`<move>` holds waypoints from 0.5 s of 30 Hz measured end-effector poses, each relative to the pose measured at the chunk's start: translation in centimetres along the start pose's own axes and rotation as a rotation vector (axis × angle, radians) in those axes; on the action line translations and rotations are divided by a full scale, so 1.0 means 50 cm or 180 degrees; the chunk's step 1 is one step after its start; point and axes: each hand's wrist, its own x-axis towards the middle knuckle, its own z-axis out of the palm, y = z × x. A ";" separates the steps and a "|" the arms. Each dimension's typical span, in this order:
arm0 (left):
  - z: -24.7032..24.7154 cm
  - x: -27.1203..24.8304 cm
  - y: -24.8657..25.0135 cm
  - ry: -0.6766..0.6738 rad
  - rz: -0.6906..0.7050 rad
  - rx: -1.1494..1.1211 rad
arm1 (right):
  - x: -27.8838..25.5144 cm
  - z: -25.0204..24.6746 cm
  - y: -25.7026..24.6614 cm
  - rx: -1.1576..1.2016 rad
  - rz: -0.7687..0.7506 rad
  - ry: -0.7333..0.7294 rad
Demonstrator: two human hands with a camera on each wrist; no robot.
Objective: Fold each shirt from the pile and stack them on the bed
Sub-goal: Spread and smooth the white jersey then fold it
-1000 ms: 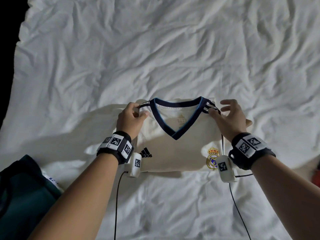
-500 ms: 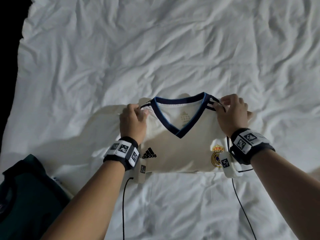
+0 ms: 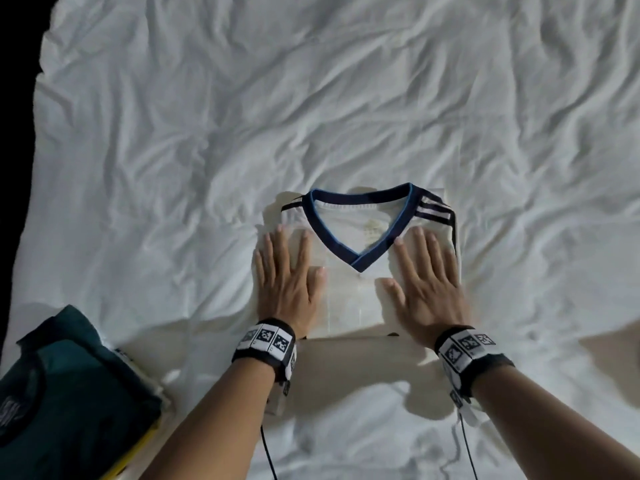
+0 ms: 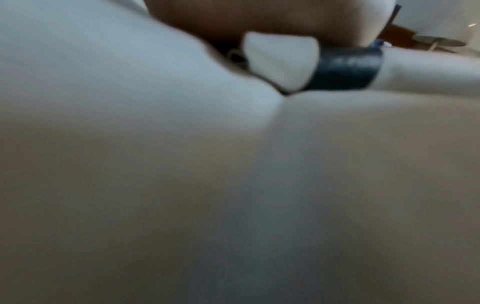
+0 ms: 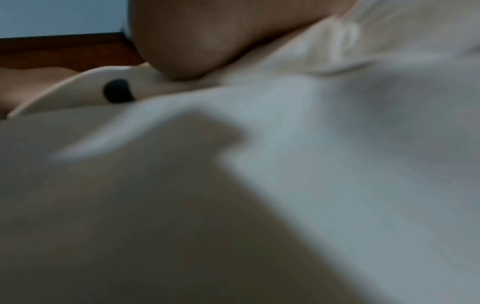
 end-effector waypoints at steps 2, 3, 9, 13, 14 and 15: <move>0.002 -0.001 -0.025 -0.0026 -0.0185 -0.0118 | -0.006 0.002 0.030 0.0076 0.0267 -0.0017; 0.000 0.000 -0.033 -0.0024 -0.0289 -0.0155 | -0.008 0.001 0.043 0.0191 0.0477 -0.0030; -0.042 -0.020 0.053 0.0278 0.0137 -0.0312 | -0.003 -0.044 0.003 0.0246 0.0708 0.0482; -0.005 -0.039 0.088 0.0114 0.0479 -0.0035 | -0.022 -0.013 -0.037 -0.0028 -0.0174 0.0113; 0.001 -0.038 0.083 0.0097 0.0335 -0.0019 | -0.023 -0.003 -0.024 -0.0004 -0.0051 0.0092; 0.004 -0.036 0.074 0.0071 0.0151 -0.0036 | -0.025 0.003 -0.009 0.0045 0.0113 0.0096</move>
